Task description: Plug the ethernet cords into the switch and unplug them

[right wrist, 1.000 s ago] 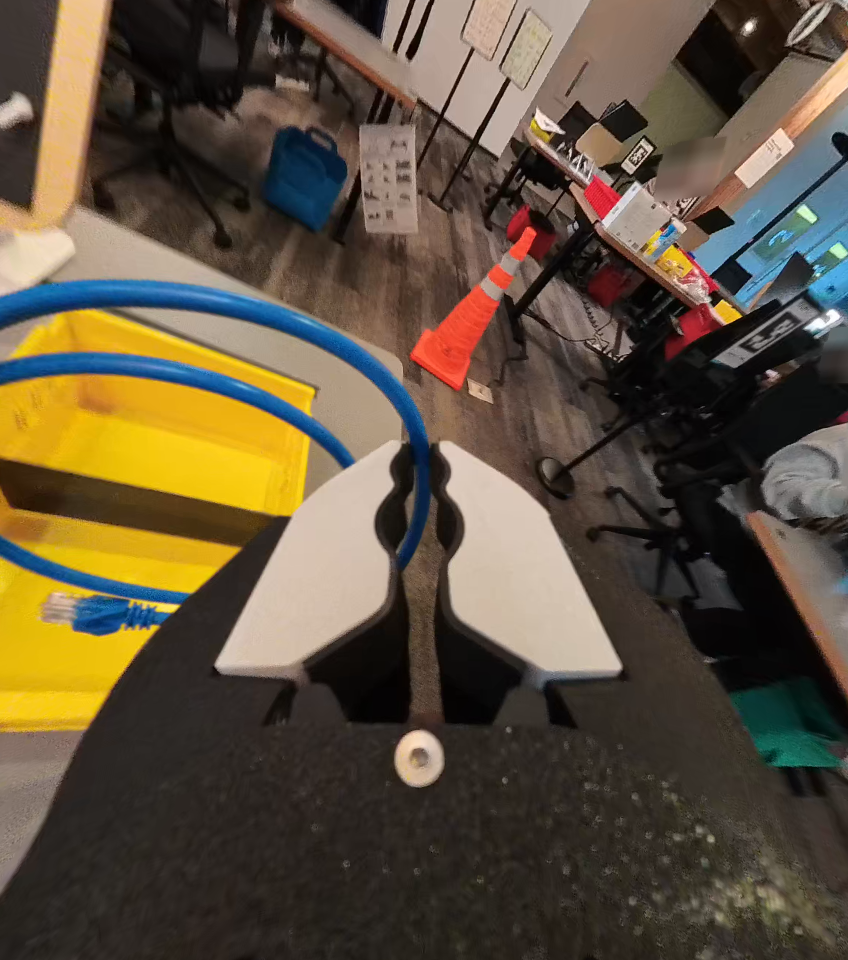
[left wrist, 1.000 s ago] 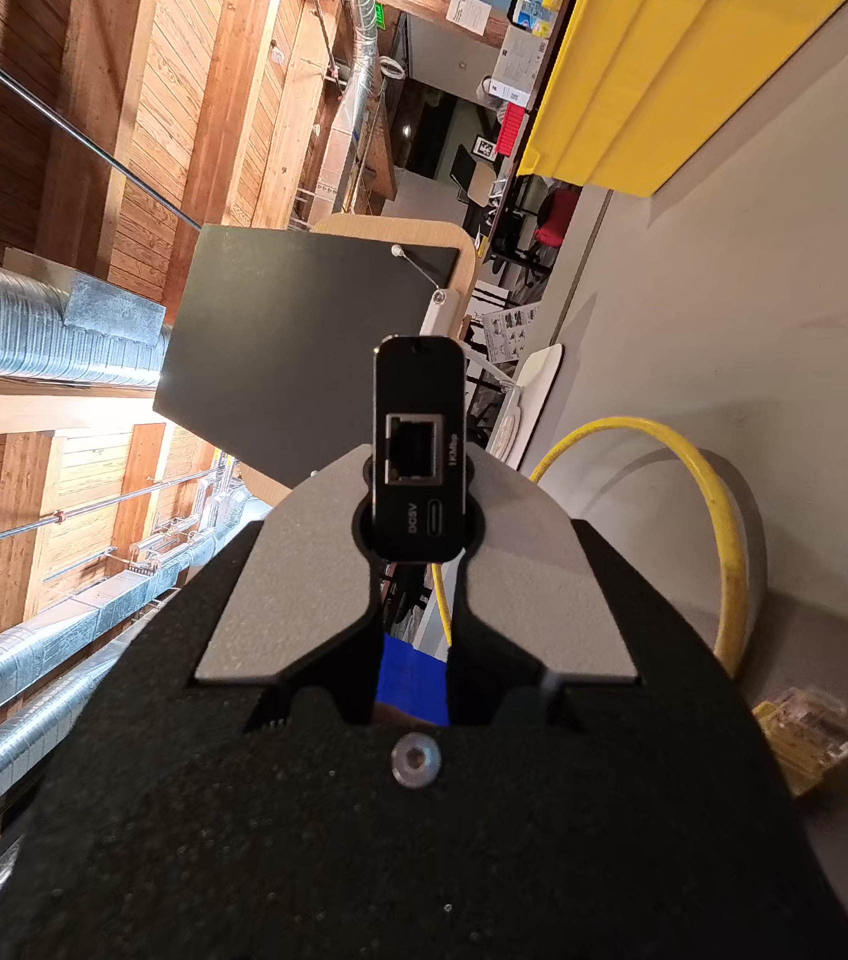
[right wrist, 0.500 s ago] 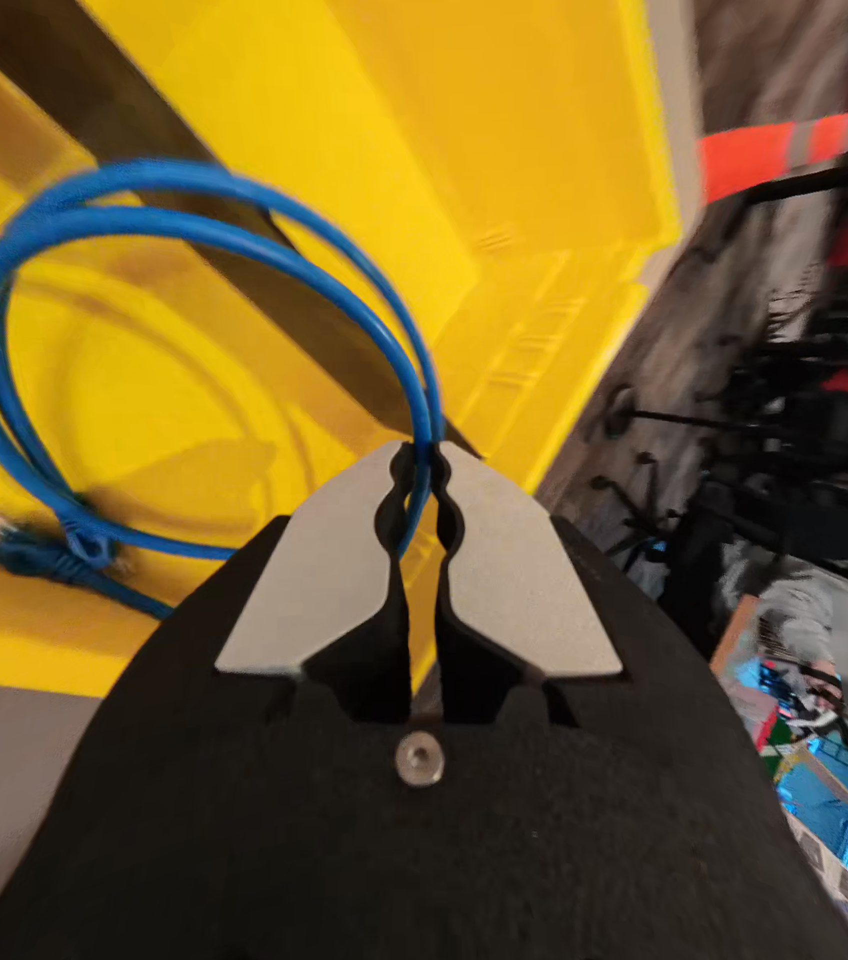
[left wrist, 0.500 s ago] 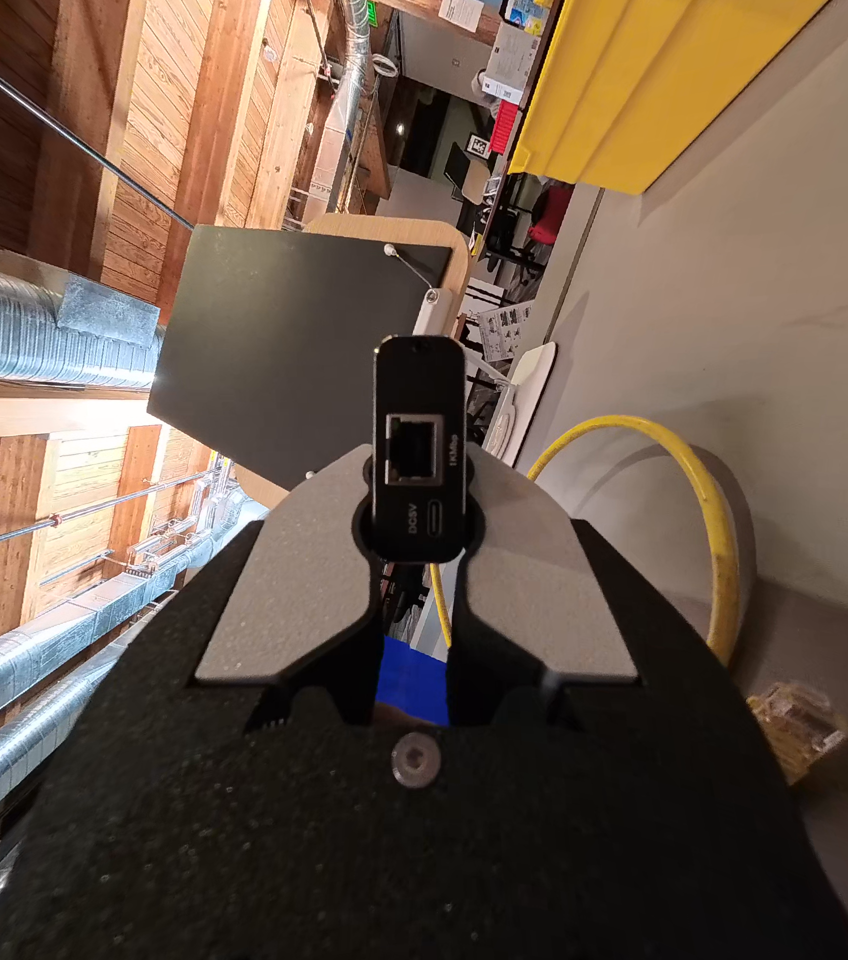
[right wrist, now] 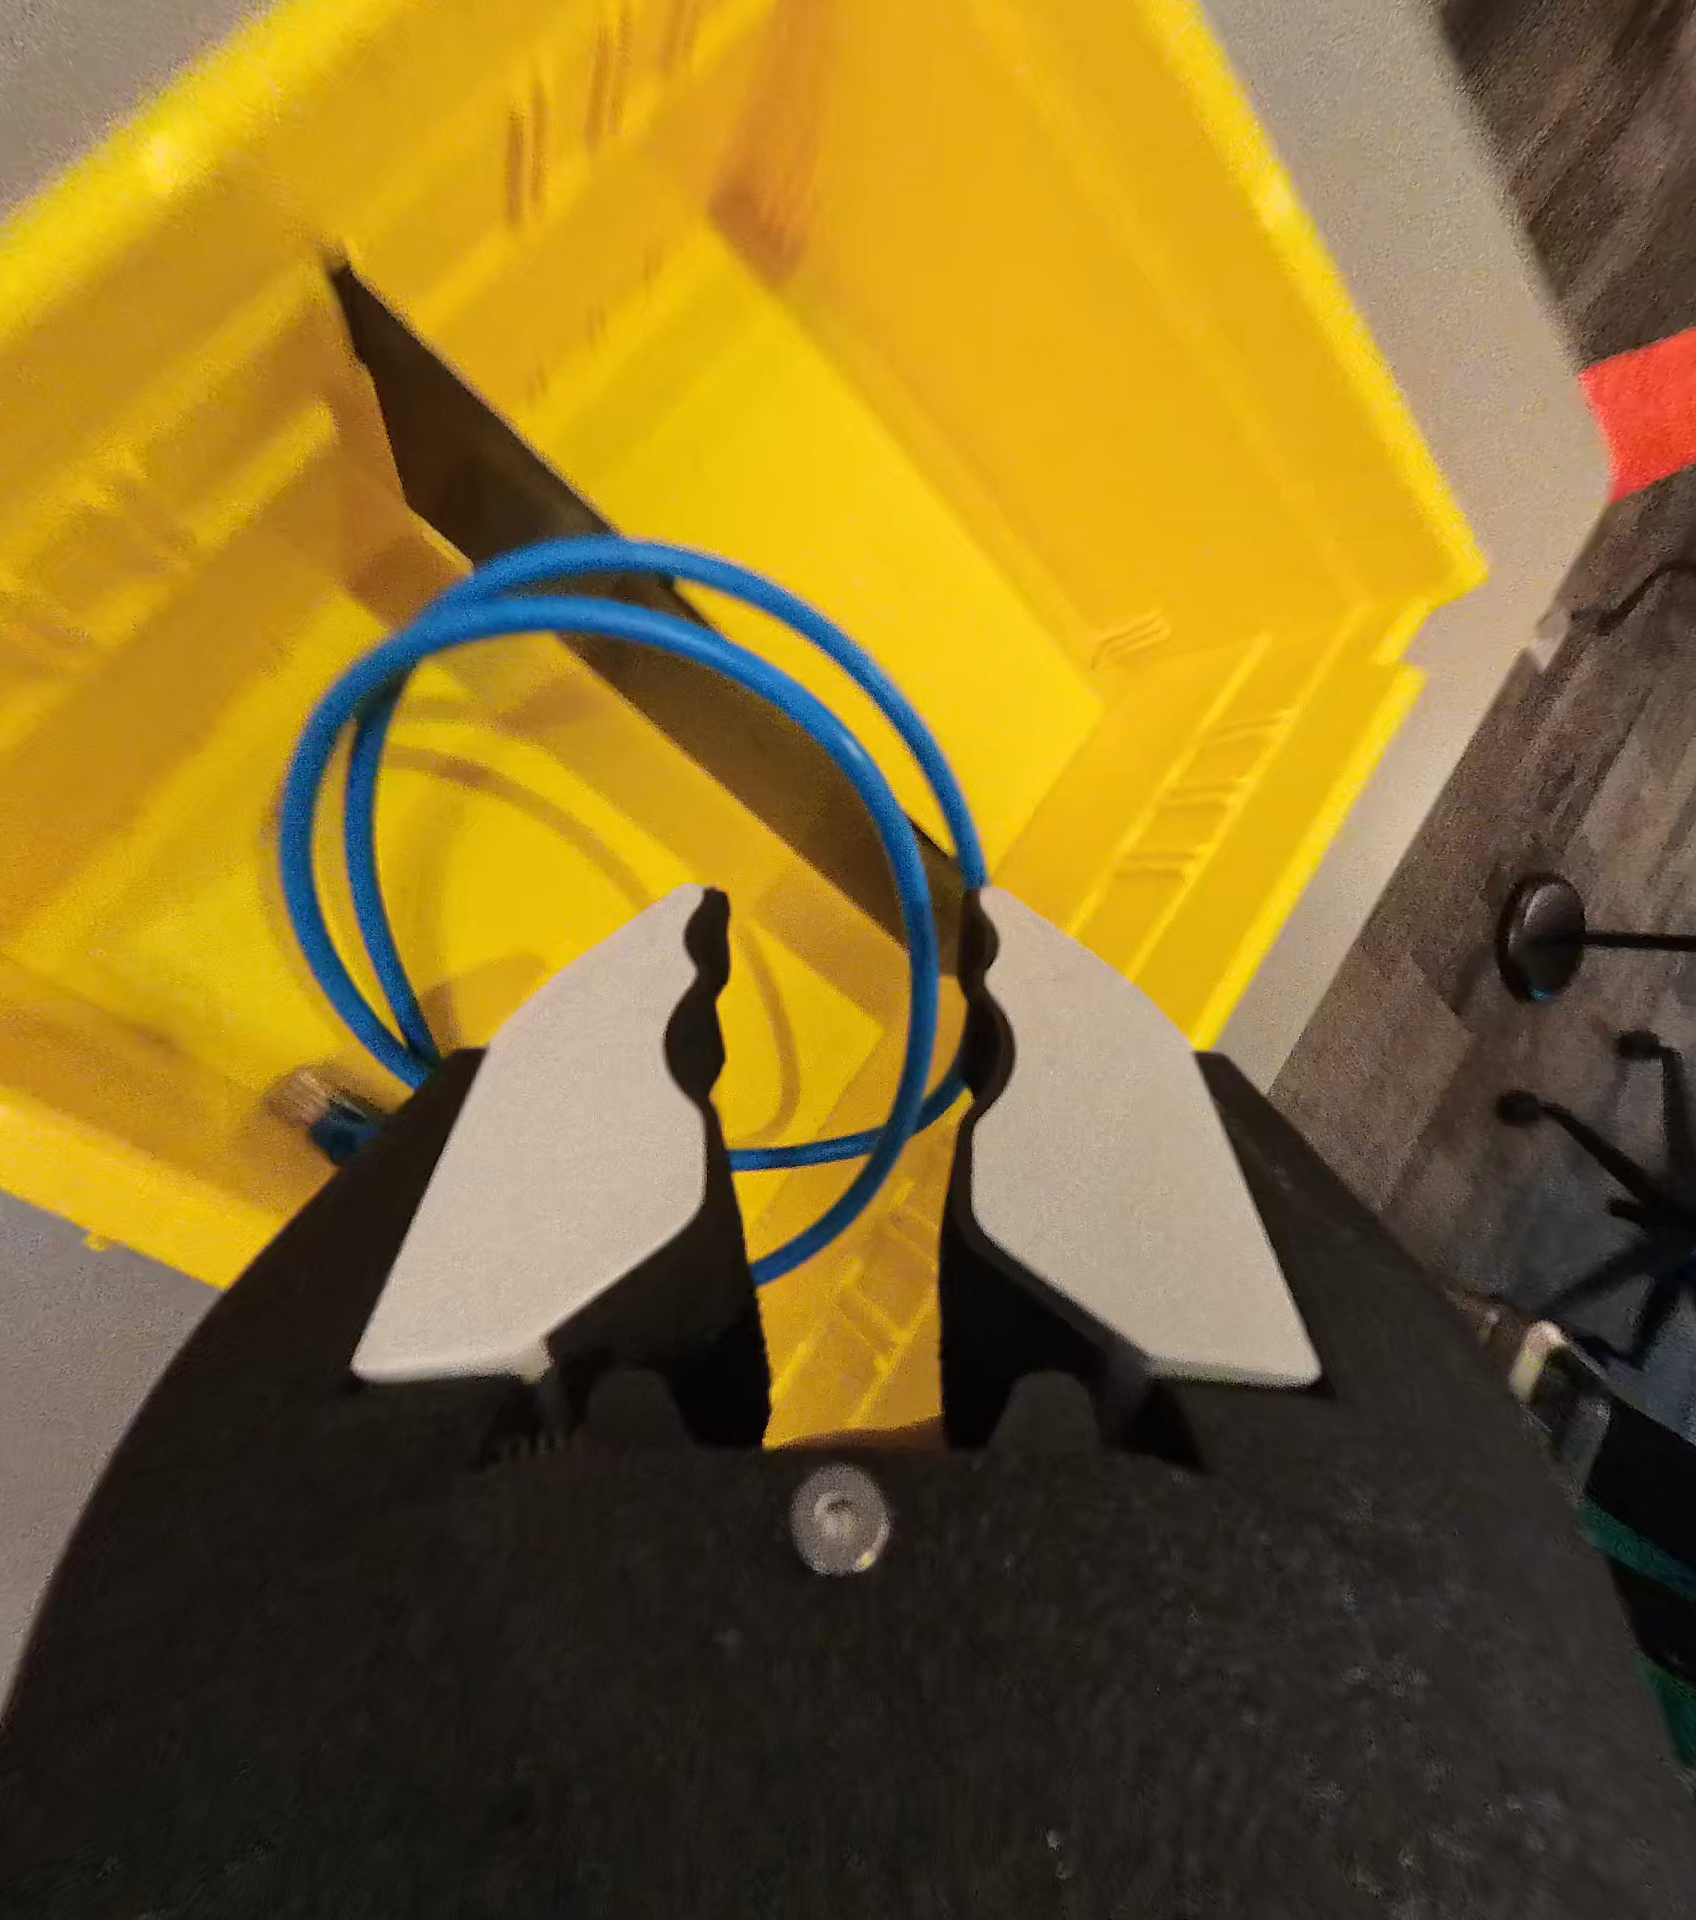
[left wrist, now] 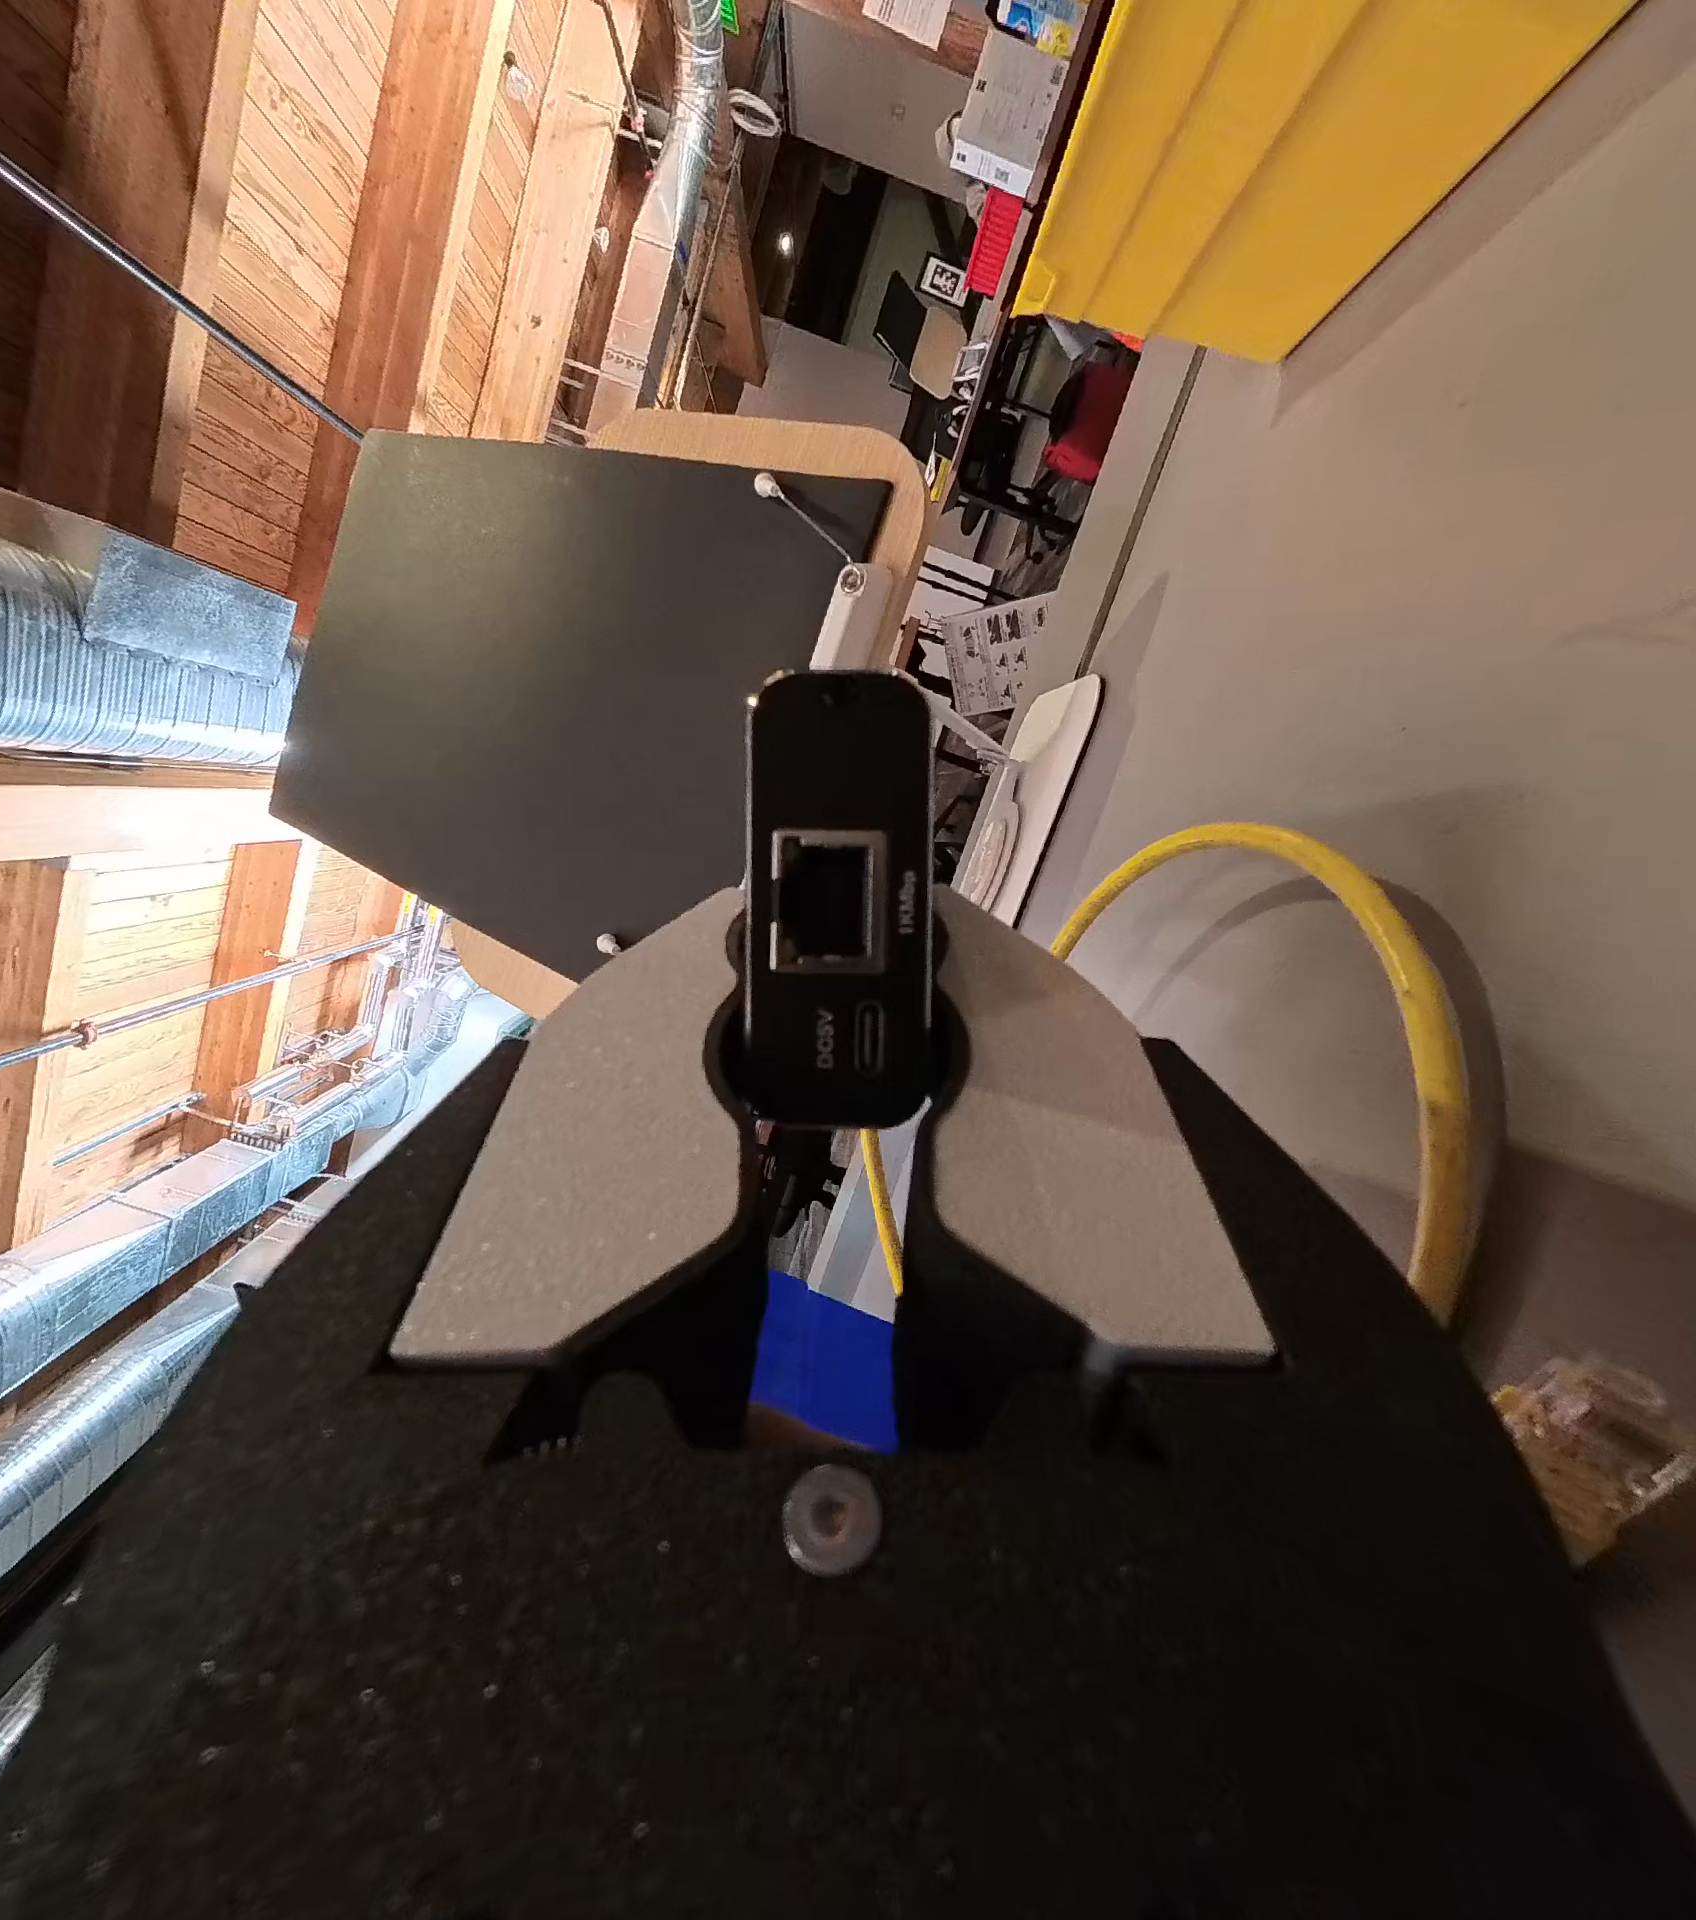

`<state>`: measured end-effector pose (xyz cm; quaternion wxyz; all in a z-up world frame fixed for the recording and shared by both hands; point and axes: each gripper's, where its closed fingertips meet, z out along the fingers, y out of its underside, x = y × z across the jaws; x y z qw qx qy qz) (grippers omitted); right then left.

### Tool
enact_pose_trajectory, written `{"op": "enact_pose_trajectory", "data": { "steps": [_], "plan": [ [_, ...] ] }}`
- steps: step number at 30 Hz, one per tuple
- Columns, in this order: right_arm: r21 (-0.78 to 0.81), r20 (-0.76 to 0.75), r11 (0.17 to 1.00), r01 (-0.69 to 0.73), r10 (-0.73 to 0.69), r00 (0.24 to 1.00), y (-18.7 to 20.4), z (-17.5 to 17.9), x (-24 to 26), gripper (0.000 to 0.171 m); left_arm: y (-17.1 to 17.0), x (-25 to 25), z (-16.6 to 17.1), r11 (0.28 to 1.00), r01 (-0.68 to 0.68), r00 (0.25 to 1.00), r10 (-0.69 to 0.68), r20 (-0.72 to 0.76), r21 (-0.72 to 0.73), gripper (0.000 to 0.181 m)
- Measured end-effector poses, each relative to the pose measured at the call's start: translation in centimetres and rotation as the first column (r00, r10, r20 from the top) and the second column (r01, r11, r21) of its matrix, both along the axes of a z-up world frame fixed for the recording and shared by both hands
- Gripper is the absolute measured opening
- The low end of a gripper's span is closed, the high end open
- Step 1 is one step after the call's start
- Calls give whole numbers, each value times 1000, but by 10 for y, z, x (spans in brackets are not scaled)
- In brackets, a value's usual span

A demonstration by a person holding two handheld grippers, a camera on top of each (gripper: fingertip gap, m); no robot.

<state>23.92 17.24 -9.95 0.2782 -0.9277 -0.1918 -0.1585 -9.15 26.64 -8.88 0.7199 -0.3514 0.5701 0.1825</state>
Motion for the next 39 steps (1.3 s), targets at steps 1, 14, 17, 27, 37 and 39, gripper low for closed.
{"op": "enact_pose_trajectory", "data": {
  "steps": [1, 14, 17, 27, 37, 39],
  "plan": [
    [58, -10, 998, 7, -6, 1000, 2, 11, 1, 43, 0, 0, 0, 1000, 0, 1000, 0, 0, -2, 26],
    [12, 307, 984, -177, 164, 937, 14, -1, 20, 7, -1, 2, -3, 1000, 1, 1000, -1, -15, 3, 26],
    [-29, 248, 954, -299, 296, 922, 5, -4, -3, 6, 0, 2, -2, 1000, -1, 1000, 1, -11, -3, 26],
    [-250, 216, 949, -191, 247, 945, 4, -57, -1, 16, 0, 2, -3, 1000, -1, 1000, 1, -17, 3, 26],
    [179, -179, 984, -1, 33, 983, -25, 29, -82, 50, -11, 2, 8, 992, 116, 992, -113, 53, -44, 26],
    [312, -411, 946, -88, 218, 885, -23, 44, -159, 53, -26, 2, 16, 982, 190, 980, -189, 63, -21, 26]
  ]
}}
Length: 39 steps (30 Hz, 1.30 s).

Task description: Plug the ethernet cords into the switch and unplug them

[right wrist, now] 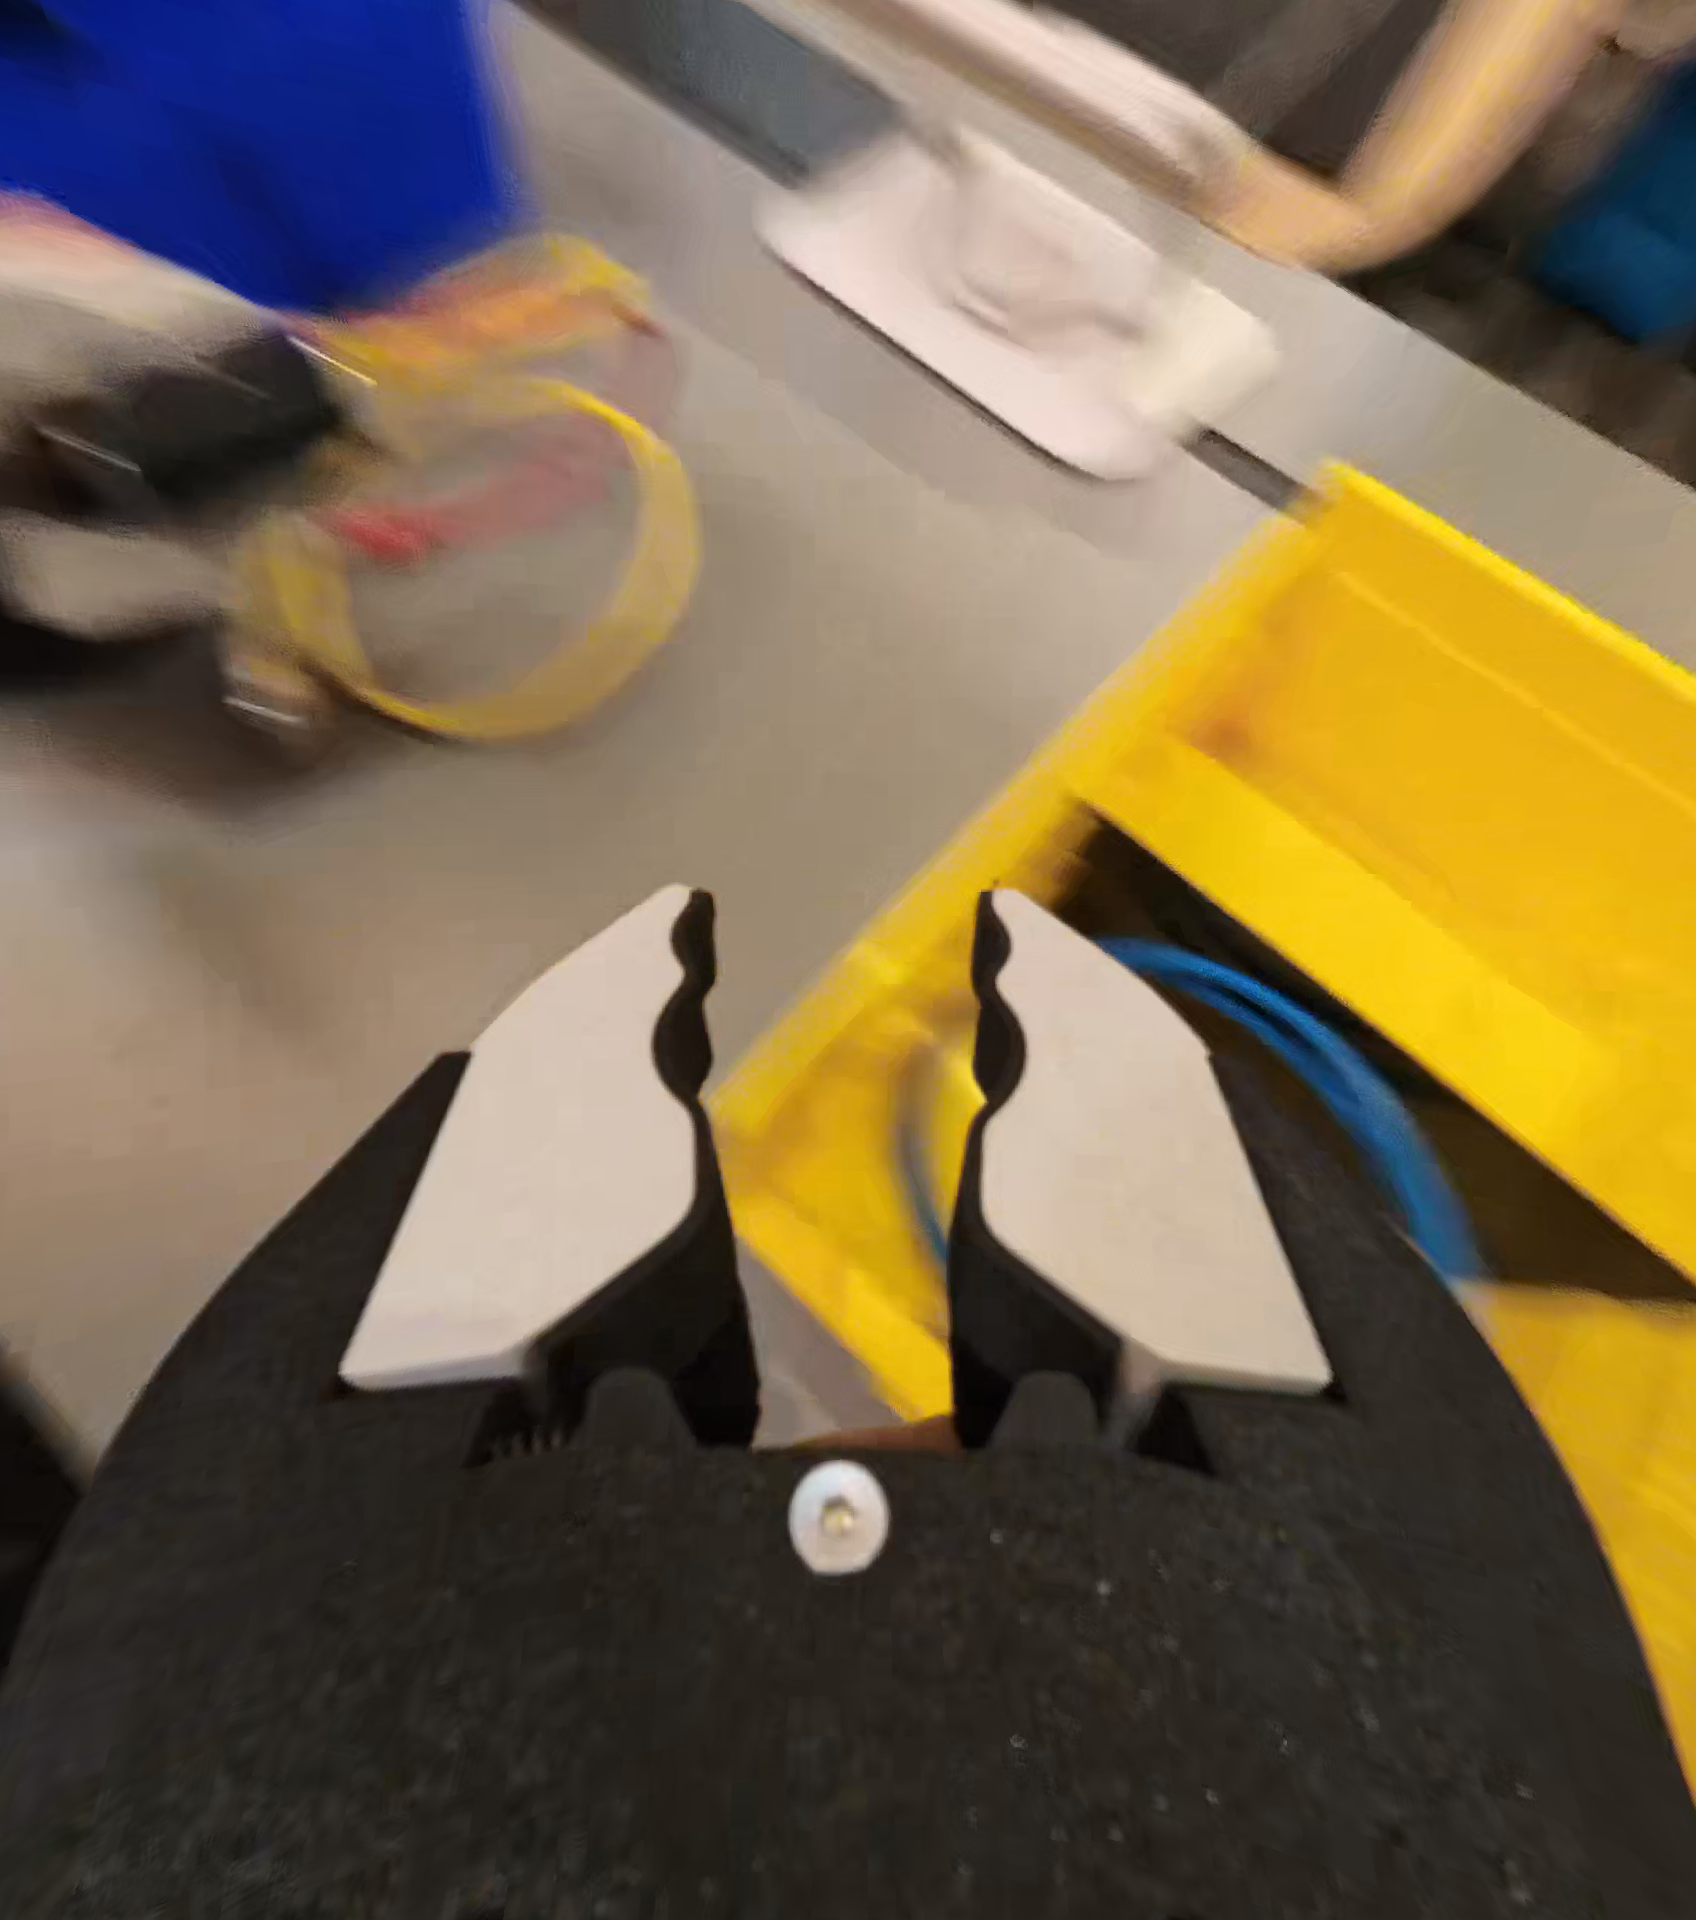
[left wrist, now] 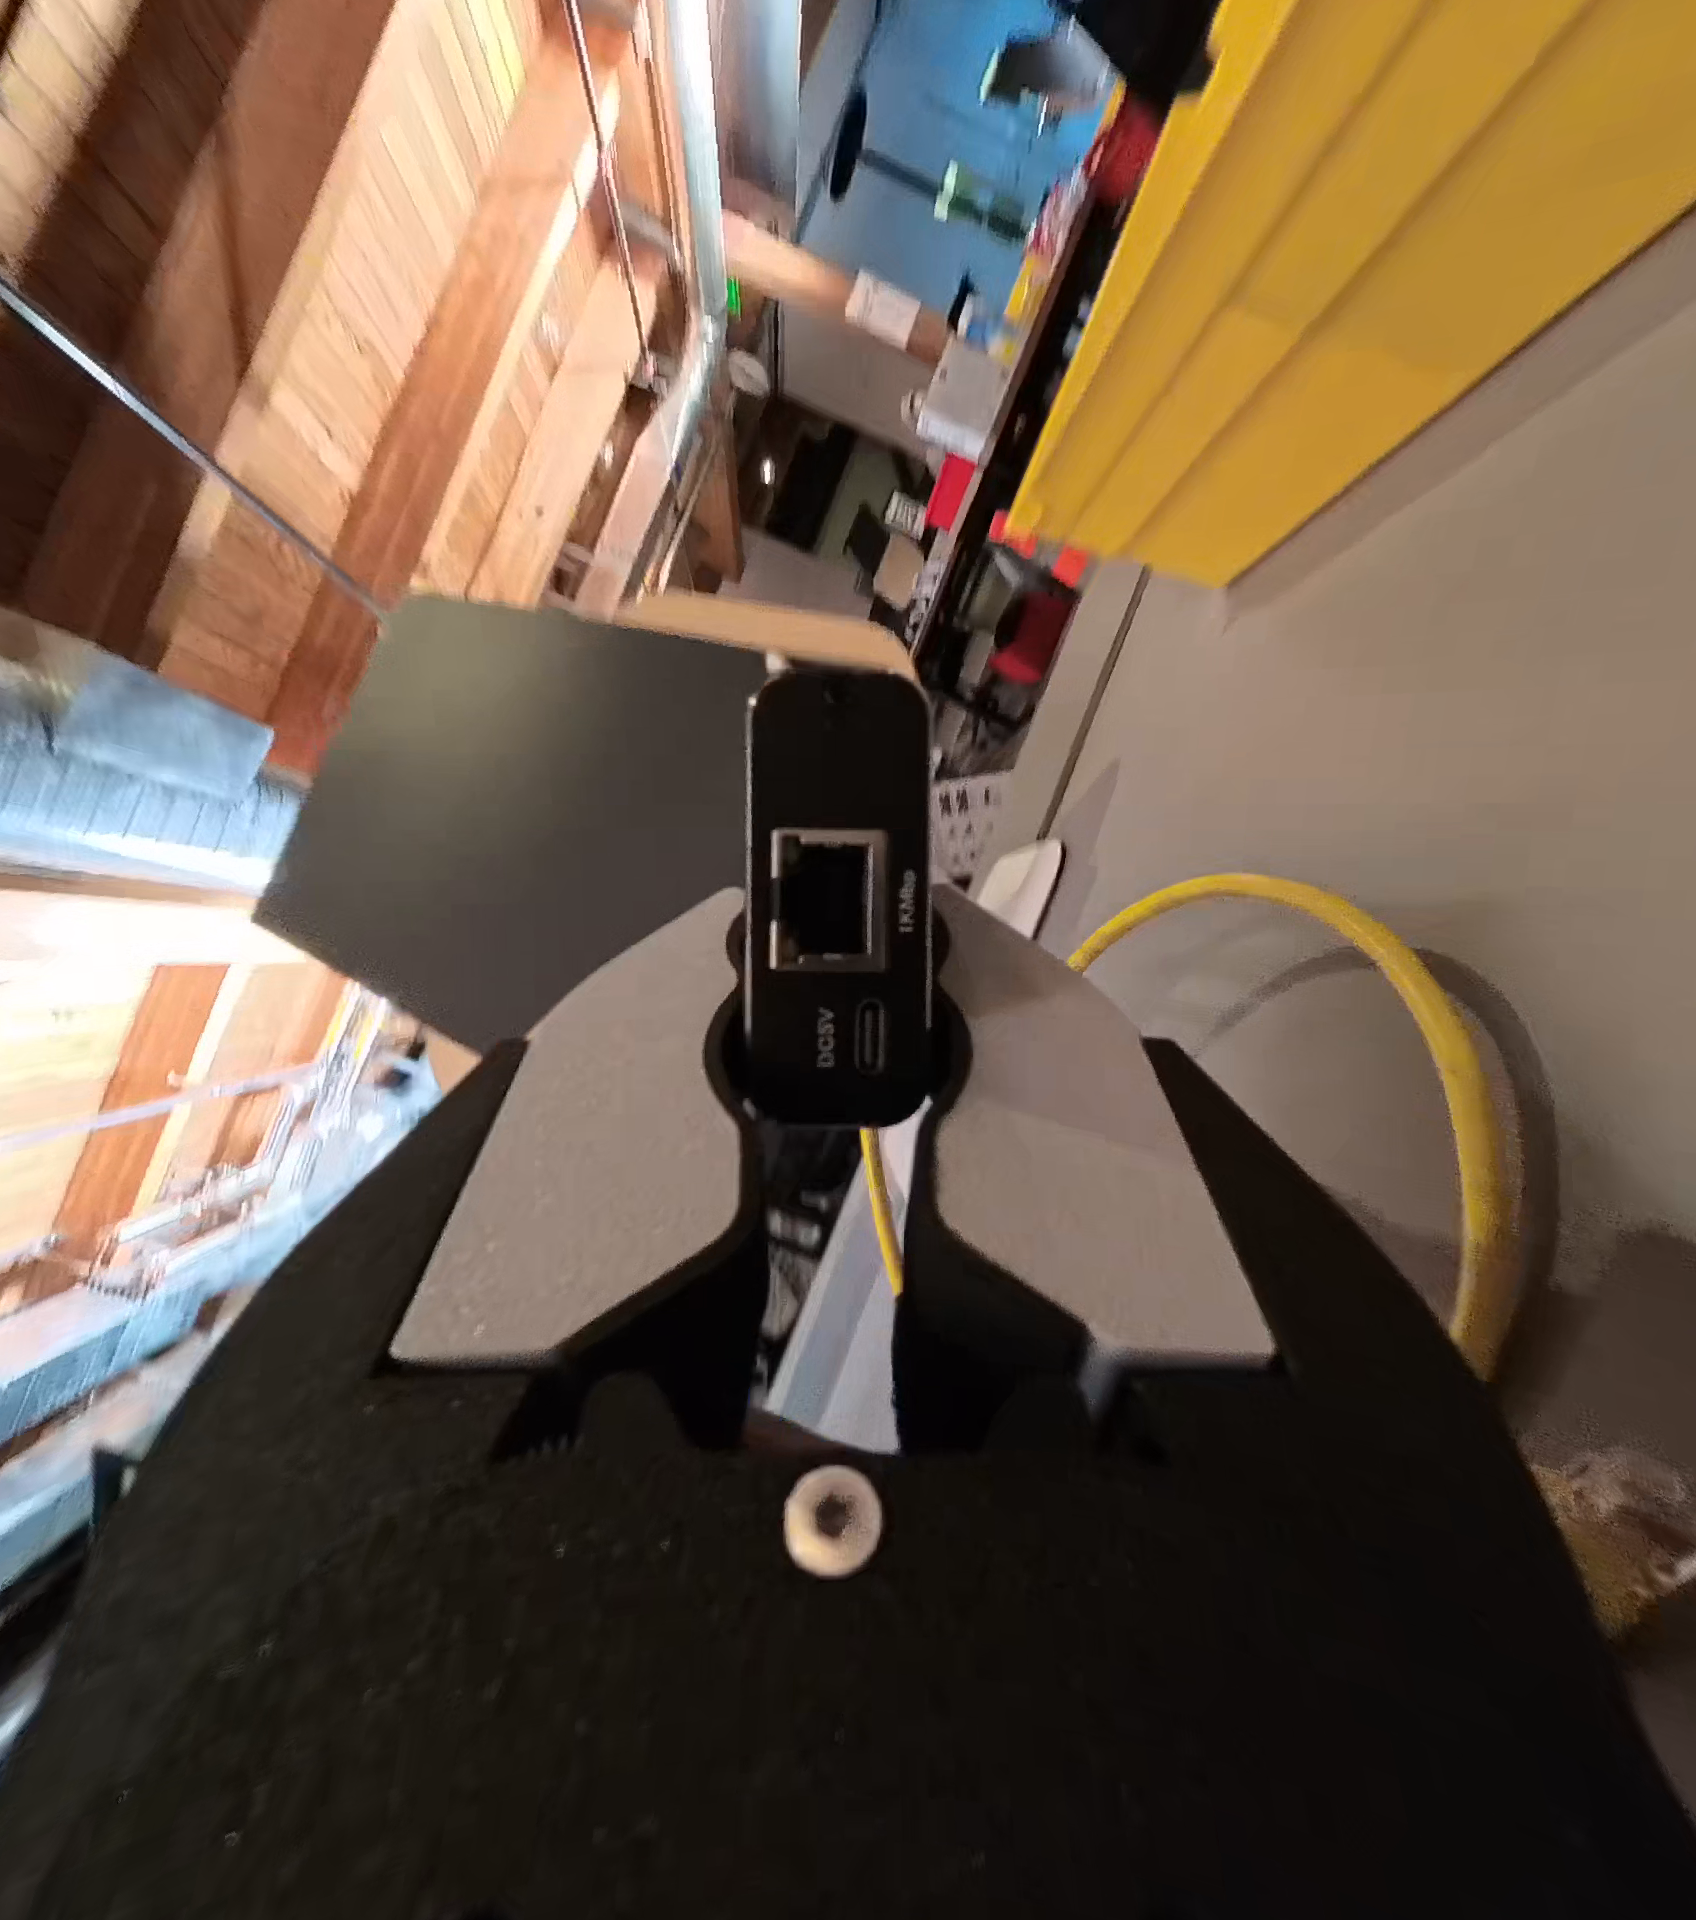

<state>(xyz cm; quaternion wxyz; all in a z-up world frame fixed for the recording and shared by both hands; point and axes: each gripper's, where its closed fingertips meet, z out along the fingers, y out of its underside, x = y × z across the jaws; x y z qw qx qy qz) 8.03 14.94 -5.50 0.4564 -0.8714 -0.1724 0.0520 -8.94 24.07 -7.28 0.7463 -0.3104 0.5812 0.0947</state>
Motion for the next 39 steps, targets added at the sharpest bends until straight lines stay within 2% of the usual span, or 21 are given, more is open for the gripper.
{"op": "enact_pose_trajectory", "data": {
  "steps": [1, 3, 5, 7, 9, 14, 18, 19, 22, 24, 25, 26, 27, 29, 30, 31, 33, 35, 37, 39],
  "plan": [
    [45, -91, 992, -118, 121, 988, -4, 5, -41, 55, -10, 1, 4, 999, 48, 999, -48, 2, 18, 26],
    [148, -136, 954, -262, 282, 950, -7, 12, -103, 67, -35, 3, 9, 985, 161, 987, -160, -25, 61, 26],
    [219, -137, 916, -335, 369, 919, -4, 12, -146, 76, -53, 3, 10, 970, 223, 974, -218, -64, 97, 26],
    [242, -133, 904, -352, 390, 911, 4, 7, -168, 81, -62, 2, 11, 968, 233, 971, -225, -81, 97, 26],
    [210, -115, 903, -375, 404, 908, 7, -4, -179, 81, -66, 0, 13, 968, 231, 971, -223, -89, 94, 26],
    [239, -64, 890, -388, 413, 908, 8, -14, -186, 67, -65, -2, 9, 980, 197, 975, -192, -108, 35, 26],
    [220, -113, 909, -354, 385, 916, 11, -25, -183, 67, -58, -5, -6, 991, 117, 977, -127, -171, -71, 31],
    [216, -98, 919, -331, 358, 929, 14, -28, -179, 67, -54, -9, -9, 991, 82, 978, -100, -185, -106, 40],
    [229, -30, 937, -264, 278, 960, 21, -31, -167, 67, -45, -32, -18, 966, -5, 980, -47, -195, -258, 36],
    [249, 99, 943, -220, 201, 975, 26, -33, -157, 67, -44, -47, -28, 884, -38, 980, -58, -190, -466, 38],
    [262, 168, 943, -203, 162, 972, 27, -34, -154, 67, -46, -50, -32, 805, -44, 982, -75, -175, -592, 38],
    [283, 228, 942, -181, 118, 967, 29, -35, -152, 67, -49, -51, -30, 696, -26, 988, -93, -127, -718, 43],
    [303, 284, 938, -167, 79, 956, 29, -35, -153, 67, -54, -49, -24, 555, 24, 992, -118, -51, -832, 49],
    [335, 394, 928, -163, 20, 919, 30, -36, -158, 67, -66, -39, -10, 239, 123, 984, -157, 87, -963, 61],
    [356, 427, 920, -166, -2, 904, 29, -35, -163, 67, -69, -34, -4, 125, 149, 978, -165, 128, -981, 63],
    [376, 447, 910, -173, -15, 894, 29, -33, -169, 67, -72, -30, -1, 52, 163, 973, -175, 152, -985, 65],
    [395, 487, 900, -187, -33, 873, 28, -31, -178, 66, -74, -23, -5, -12, 135, 972, -191, 135, -991, 69],
    [405, 533, 890, -210, -43, 845, 27, -30, -186, 67, -79, -19, -17, -17, 82, 975, -207, 84, -996, 75],
    [404, 598, 878, -255, -43, 801, 24, -32, -194, 67, -77, -20, -30, 8, 26, 981, -190, 24, -1000, 64],
    [409, 635, 864, -293, -39, 772, 21, -34, -202, 66, -77, -21, -38, -21, -3, 980, -200, 2, -1000, 61]
  ]
}}
